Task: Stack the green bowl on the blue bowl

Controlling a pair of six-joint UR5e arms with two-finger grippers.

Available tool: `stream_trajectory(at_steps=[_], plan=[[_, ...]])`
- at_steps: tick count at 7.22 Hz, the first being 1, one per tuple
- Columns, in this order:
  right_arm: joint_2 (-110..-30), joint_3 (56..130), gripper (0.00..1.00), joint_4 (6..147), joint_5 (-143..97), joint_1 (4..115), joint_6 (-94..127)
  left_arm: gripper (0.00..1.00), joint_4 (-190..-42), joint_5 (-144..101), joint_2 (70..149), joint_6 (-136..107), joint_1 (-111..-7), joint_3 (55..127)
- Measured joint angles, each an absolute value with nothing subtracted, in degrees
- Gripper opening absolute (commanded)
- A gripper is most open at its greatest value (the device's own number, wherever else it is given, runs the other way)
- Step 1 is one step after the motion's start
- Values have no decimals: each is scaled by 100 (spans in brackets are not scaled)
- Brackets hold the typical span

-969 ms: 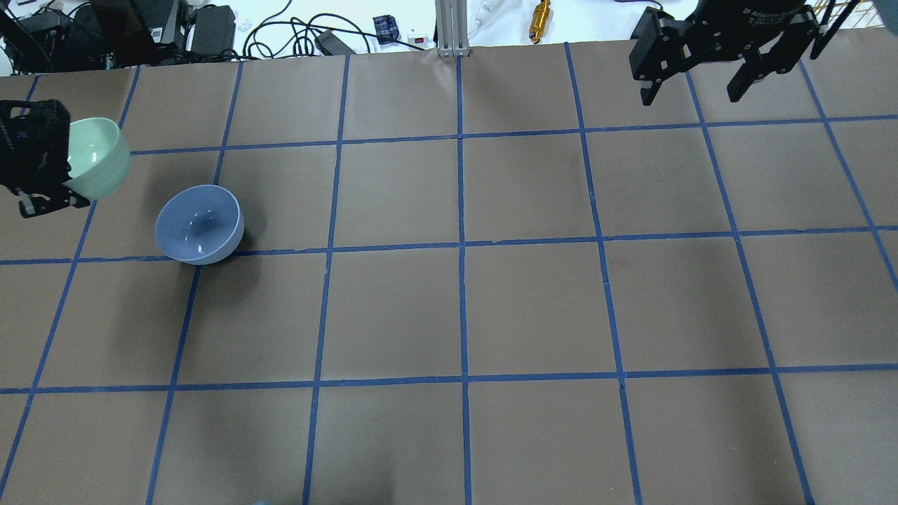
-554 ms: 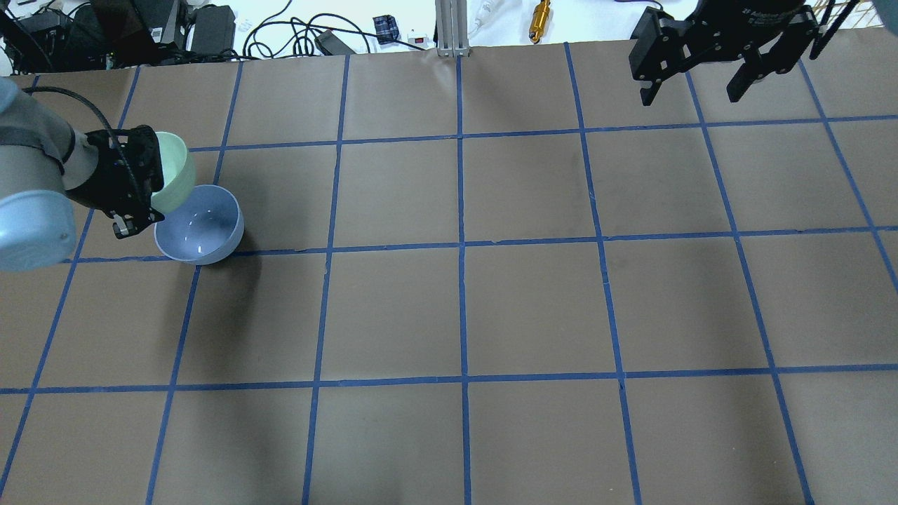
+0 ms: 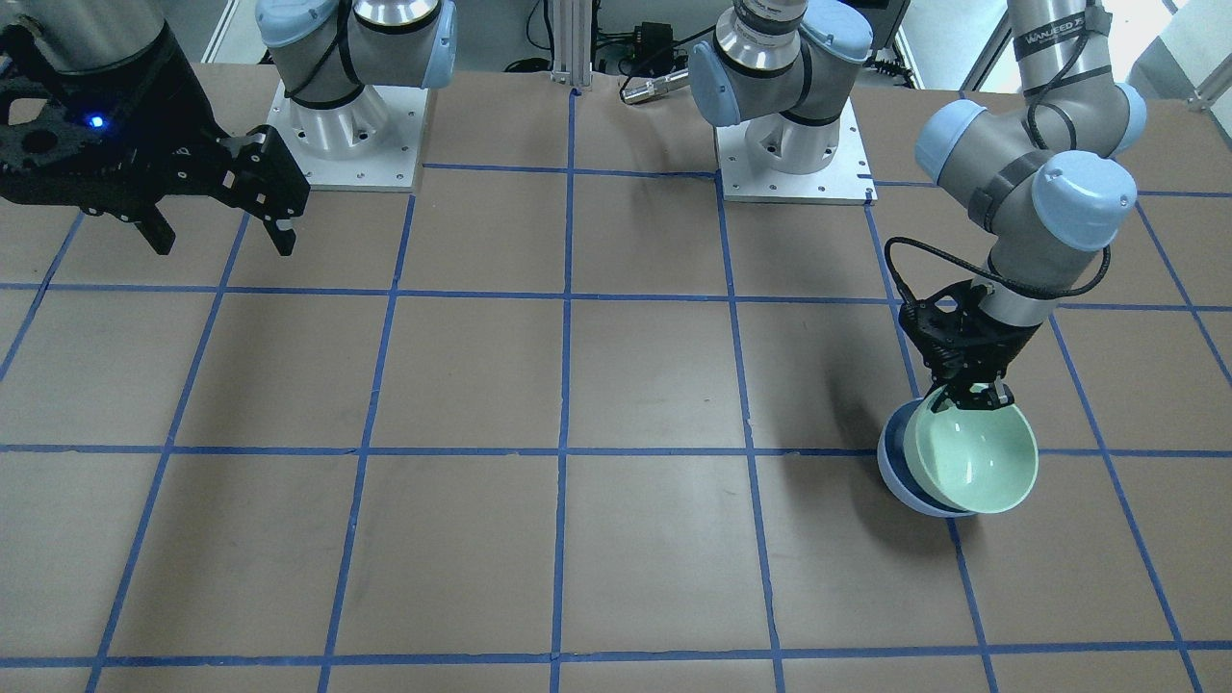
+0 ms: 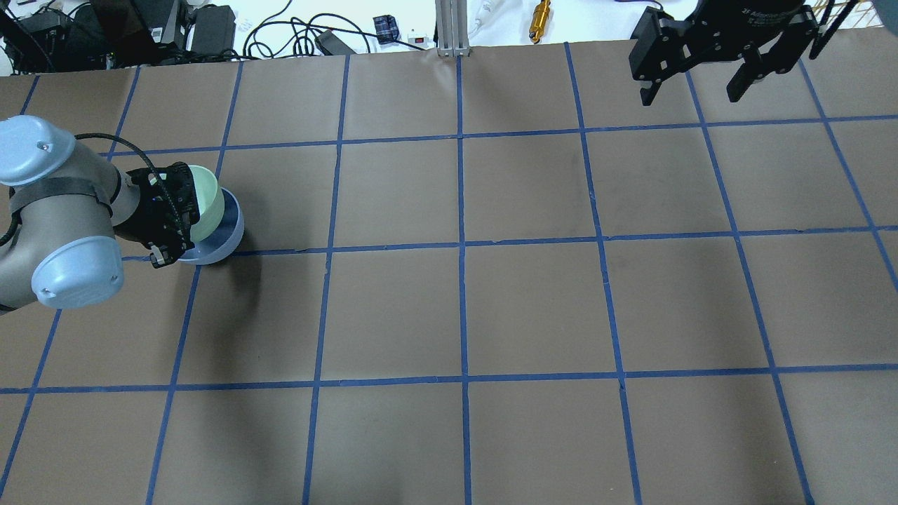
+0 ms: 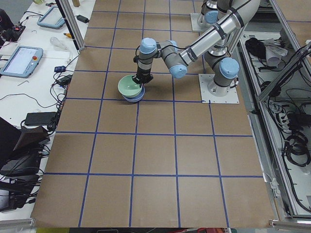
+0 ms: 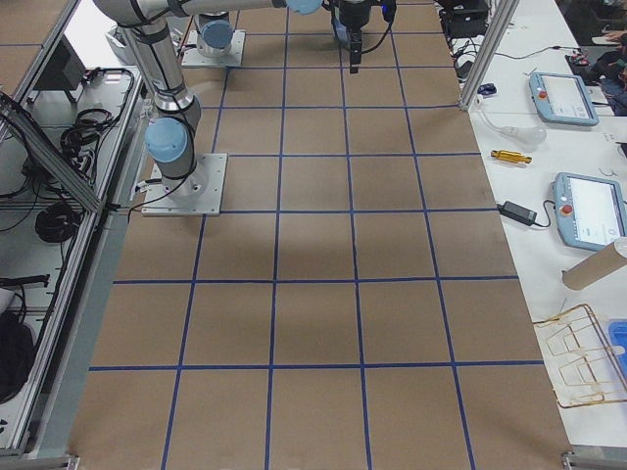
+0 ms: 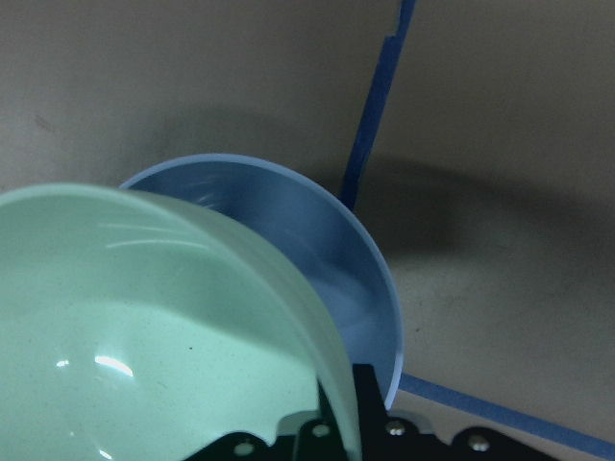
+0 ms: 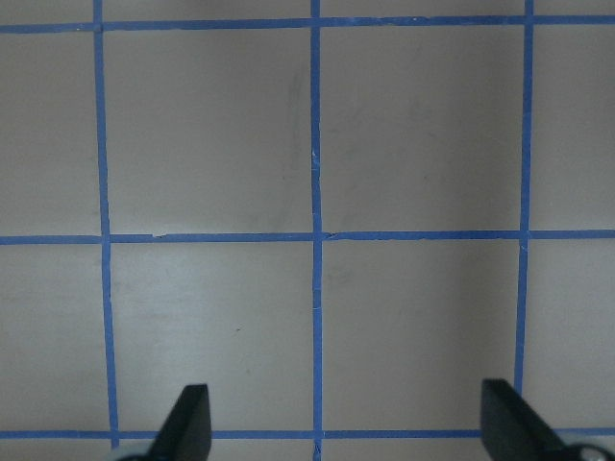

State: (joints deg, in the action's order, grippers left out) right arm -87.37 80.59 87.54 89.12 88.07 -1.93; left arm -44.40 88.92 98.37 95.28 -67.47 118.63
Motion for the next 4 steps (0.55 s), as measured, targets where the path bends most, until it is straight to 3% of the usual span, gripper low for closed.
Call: stream_trajectory(at_steps=[2,4], plan=[[-8736,8060,100,8754,8918,8807,-199,100,-4554,8892,9763,9202,-6751,11682],[-8736,8059,100,8754,8917,8807,-202,100,-5700,8883,9461,8690,-6802,10985]])
